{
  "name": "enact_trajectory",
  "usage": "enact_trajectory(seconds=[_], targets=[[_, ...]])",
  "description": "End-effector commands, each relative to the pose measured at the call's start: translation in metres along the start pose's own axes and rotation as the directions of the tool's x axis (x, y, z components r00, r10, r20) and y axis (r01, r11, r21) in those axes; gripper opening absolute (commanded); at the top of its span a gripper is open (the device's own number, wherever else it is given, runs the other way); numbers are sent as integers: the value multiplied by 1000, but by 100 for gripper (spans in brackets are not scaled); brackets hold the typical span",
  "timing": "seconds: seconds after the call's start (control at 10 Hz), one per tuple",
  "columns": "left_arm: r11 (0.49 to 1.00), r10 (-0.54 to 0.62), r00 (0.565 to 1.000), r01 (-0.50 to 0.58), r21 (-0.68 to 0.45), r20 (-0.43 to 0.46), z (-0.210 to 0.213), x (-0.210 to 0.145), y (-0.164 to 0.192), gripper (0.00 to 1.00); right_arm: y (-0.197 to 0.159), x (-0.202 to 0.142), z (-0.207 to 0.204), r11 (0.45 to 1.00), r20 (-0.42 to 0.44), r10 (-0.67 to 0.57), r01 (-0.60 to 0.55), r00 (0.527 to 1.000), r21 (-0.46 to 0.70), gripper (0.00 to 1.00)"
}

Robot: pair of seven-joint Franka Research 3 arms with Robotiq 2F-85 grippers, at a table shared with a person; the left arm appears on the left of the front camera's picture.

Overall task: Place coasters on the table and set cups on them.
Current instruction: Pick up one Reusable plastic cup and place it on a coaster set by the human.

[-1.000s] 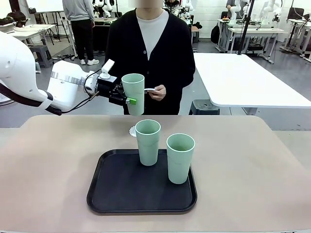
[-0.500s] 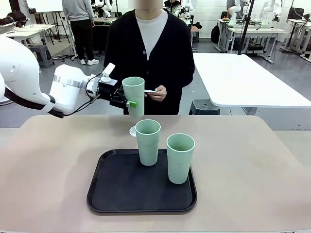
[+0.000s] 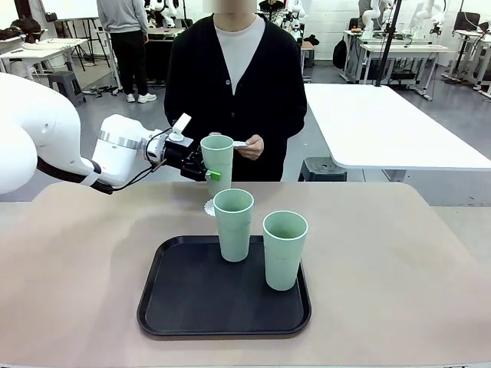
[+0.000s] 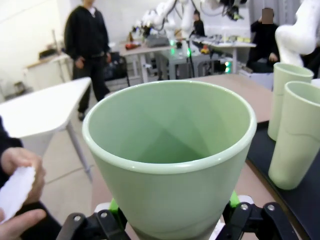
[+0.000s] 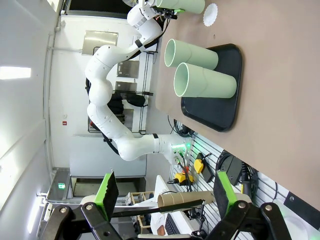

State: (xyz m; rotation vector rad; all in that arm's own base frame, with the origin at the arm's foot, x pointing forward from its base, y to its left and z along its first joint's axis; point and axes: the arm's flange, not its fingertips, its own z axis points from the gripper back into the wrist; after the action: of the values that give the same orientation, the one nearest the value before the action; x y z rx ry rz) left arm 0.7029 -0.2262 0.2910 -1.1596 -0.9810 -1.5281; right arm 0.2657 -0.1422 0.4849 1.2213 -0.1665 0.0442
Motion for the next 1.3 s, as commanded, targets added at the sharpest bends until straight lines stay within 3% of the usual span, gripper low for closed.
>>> enact_trajectory(seconds=[0.0, 1.2], targets=[[1000, 23, 999, -24, -14, -29, -8, -2, 13, 86, 0, 0, 1, 1000, 1, 4, -4, 1000, 6, 100], [994, 101, 995, -102, -33, -13, -13, -11, -12, 86, 0, 0, 1, 1000, 1, 4, -4, 1000, 6, 100]])
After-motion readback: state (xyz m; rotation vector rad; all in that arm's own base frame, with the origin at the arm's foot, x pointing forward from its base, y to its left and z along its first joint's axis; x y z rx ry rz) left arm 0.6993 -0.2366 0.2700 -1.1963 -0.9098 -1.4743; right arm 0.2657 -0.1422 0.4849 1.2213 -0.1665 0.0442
